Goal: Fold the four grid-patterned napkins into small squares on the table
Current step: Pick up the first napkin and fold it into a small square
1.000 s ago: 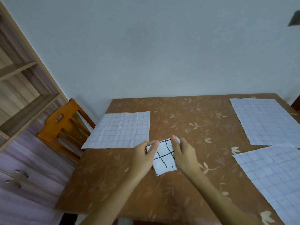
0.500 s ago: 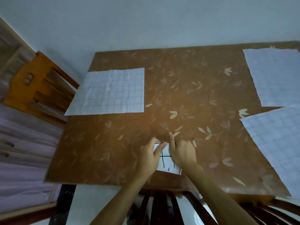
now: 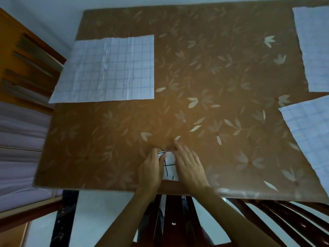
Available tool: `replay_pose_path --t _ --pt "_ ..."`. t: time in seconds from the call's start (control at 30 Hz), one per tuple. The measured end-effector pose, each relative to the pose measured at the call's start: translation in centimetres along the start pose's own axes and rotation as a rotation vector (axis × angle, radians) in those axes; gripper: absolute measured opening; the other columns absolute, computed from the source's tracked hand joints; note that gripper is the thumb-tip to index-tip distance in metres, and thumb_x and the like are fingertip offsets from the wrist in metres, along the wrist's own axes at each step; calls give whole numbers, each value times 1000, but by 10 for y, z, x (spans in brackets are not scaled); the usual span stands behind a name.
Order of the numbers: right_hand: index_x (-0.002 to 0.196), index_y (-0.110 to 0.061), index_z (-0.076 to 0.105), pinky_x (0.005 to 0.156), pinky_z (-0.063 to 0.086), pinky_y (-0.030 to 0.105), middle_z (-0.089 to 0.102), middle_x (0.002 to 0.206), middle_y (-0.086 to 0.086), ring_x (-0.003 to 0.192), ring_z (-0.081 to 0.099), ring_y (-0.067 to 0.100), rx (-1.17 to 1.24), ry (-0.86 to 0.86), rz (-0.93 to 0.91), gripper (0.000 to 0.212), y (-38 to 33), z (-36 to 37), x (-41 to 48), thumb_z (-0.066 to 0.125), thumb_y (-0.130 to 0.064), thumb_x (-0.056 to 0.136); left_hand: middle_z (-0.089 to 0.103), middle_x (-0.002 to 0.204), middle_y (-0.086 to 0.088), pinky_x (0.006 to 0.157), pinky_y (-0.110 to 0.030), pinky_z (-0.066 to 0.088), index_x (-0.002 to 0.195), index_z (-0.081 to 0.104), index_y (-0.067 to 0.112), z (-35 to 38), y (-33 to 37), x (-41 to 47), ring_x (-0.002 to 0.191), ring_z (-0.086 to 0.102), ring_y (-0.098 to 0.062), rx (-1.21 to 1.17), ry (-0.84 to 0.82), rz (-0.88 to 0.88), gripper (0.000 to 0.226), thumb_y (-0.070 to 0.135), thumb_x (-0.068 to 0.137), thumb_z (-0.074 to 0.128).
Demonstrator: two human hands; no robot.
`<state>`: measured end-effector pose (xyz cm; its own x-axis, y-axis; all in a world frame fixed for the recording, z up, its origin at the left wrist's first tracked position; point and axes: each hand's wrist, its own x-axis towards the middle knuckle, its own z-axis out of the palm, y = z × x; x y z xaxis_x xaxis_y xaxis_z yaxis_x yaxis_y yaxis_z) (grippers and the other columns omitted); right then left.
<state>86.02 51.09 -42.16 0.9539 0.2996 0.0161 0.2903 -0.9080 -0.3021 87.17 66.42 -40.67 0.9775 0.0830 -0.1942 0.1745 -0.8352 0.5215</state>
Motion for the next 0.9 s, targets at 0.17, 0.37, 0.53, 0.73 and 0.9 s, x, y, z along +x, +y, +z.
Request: replay_pose_path --t 0.17,0.37,0.53,0.73,0.9 --pt "147 -5 43 118 32 41 38 157 13 146 36 26 -30 -144 -59 54 -2 21 -11 36 -32 100 58 139 -19 89 -45 59 139 45 12 18 -18 0 120 63 -34 305 160 256 52 22 93 67" --pt "153 -4 30 119 17 44 26 162 13 151 23 25 -99 -241 -85 67 4 11 -11 35 -47 102 31 163 -12 118 -48 29 154 37 8 16 -43 -17 150 34 -26 508 -80 558 59 43 107 35" --pt "155 -4 25 119 16 45 19 164 12 152 20 25 -124 -289 2 70 19 0 -16 22 -52 104 19 168 -6 122 -49 22 160 23 14 -7 -52 -20 155 21 -23 554 -203 474 65 52 108 21" --pt "150 -2 37 117 18 45 32 160 16 147 33 30 -121 -327 69 67 10 -13 -15 27 -44 99 38 160 -16 112 -49 45 153 40 9 -27 -39 -28 146 41 -30 519 -321 357 61 44 104 30" --pt "137 -4 55 114 31 40 52 147 13 134 48 29 -1 -209 45 62 -28 -33 0 42 -37 86 59 142 -16 104 -42 51 137 59 9 -68 -37 -28 128 60 -30 363 -279 315 55 41 101 31"
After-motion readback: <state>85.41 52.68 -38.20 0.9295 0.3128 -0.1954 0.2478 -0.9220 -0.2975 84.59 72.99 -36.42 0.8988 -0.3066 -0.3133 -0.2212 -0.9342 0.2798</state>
